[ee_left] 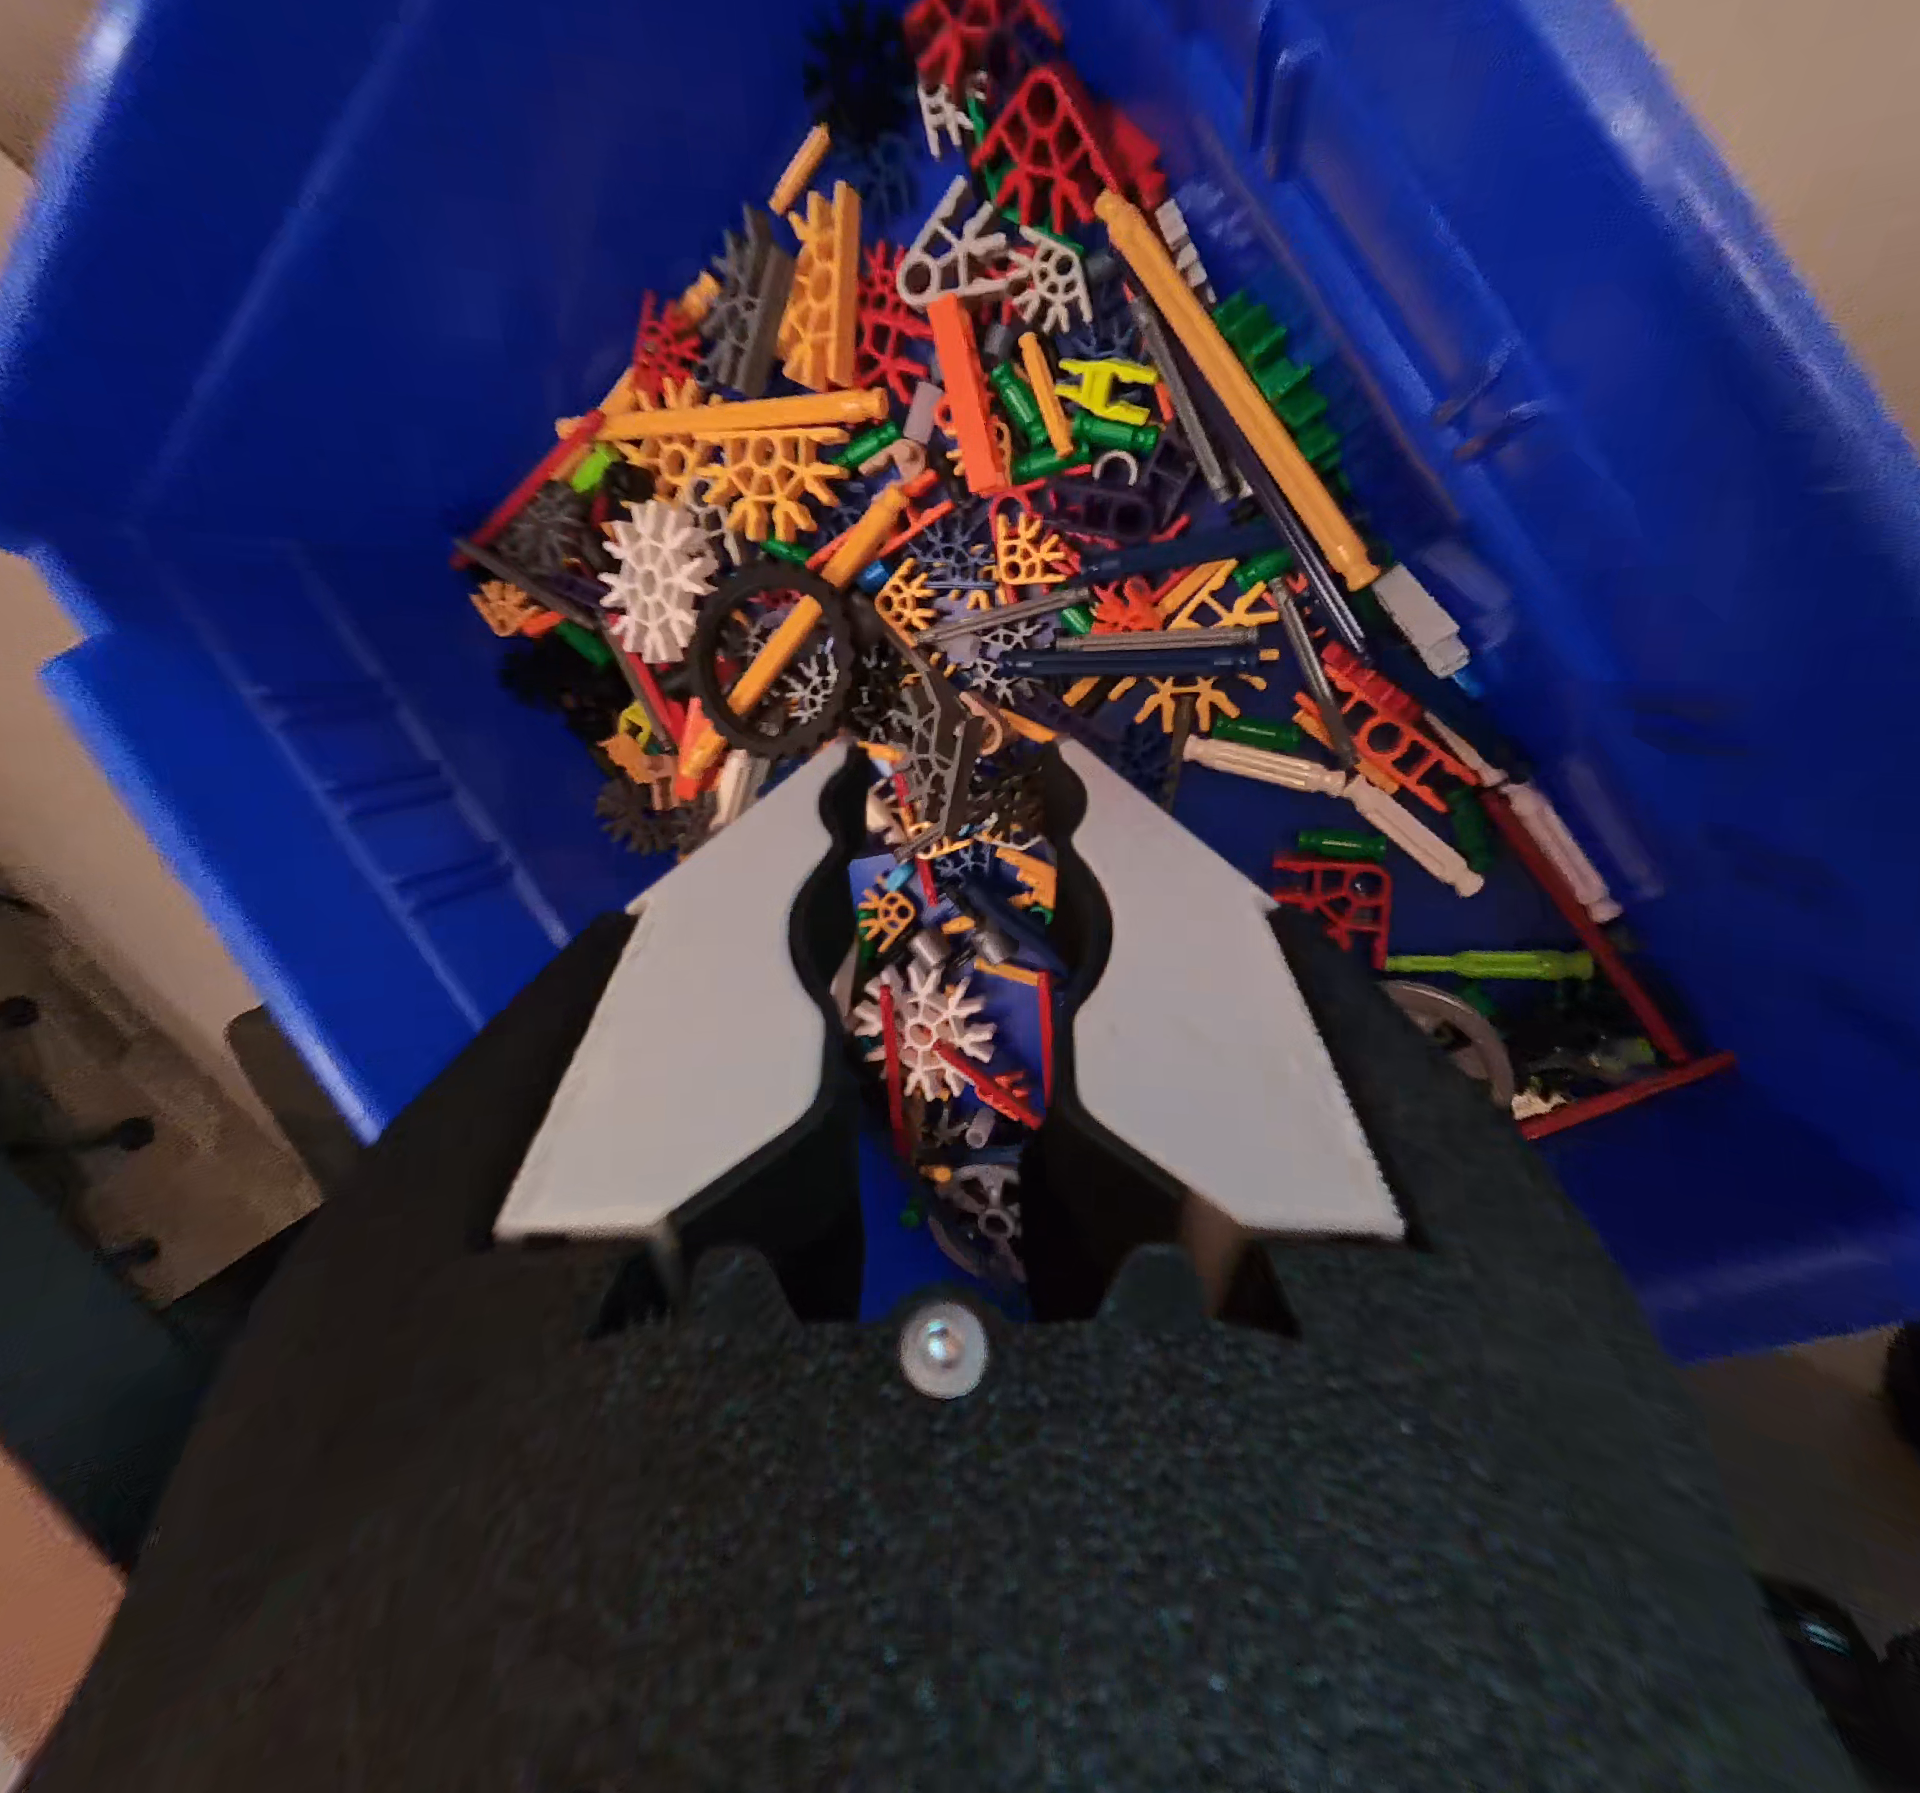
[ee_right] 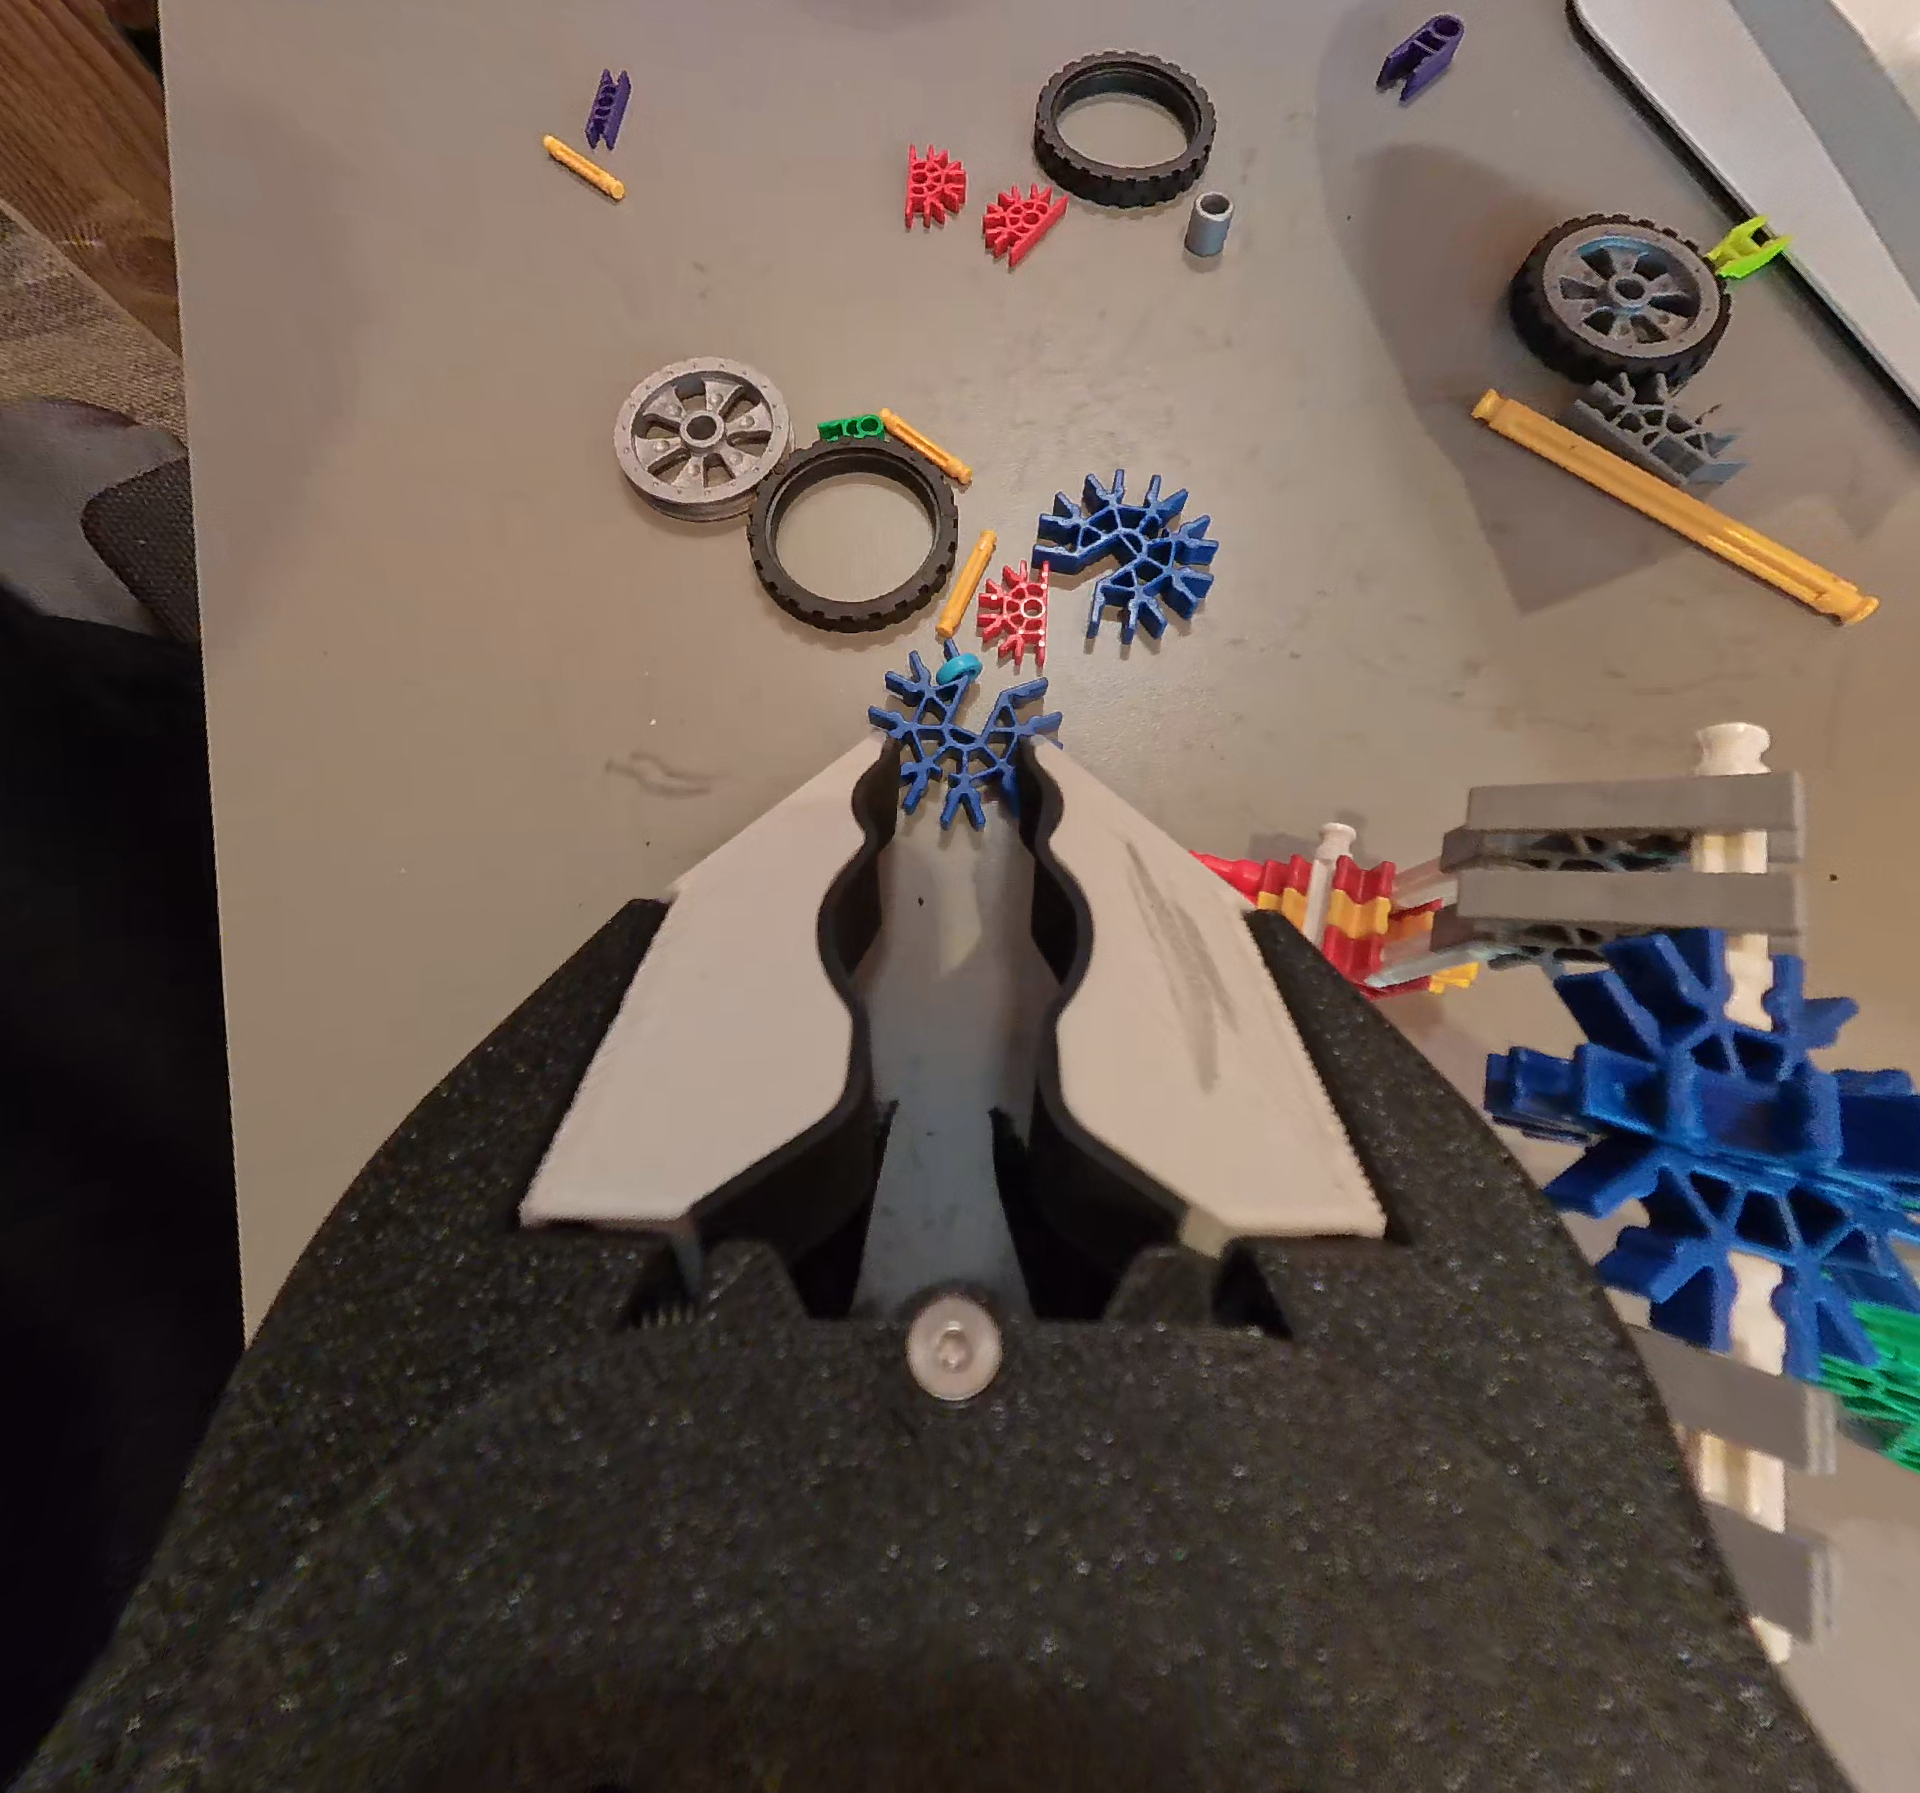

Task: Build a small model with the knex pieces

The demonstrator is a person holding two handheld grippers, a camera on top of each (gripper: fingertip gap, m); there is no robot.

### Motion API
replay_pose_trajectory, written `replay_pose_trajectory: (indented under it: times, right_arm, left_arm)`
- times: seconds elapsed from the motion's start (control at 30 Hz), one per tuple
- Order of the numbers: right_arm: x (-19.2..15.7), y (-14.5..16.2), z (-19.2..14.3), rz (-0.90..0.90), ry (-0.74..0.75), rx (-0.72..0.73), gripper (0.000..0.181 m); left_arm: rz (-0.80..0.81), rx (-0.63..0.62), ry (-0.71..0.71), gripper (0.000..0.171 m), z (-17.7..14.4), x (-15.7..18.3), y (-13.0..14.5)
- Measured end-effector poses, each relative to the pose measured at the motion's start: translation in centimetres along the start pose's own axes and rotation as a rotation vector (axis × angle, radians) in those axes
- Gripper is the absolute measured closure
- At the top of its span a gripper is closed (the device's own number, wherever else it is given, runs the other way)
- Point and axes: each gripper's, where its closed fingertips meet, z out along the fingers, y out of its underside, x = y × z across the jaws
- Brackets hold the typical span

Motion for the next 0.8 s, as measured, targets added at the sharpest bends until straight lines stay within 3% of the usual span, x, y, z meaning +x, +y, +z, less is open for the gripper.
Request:
replay_pose_trajectory:
  times: [0.13,0.37,0.63,0.8]
  right_arm:
    - [0.0,0.0,0.0,0.002,0.001,0.0,0.159]
    - [0.0,0.0,0.0,0.0,0.001,0.001,0.159]
    - [-0.1,0.0,-0.1,-0.007,-0.001,0.003,0.158]
    - [-0.3,-0.2,-0.2,-0.028,0.0,0.02,0.156]
  left_arm:
    - [0.004,-0.078,0.03,0.14,2.1,0.0,1.4]
    - [-0.056,-0.07,0.061,0.155,3.4,-0.4,1.8]
    - [-0.099,-0.024,0.061,0.166,2.2,-0.8,1.4]
    - [-0.119,0.099,0.031,0.166,-1.1,-0.8,-0.9]
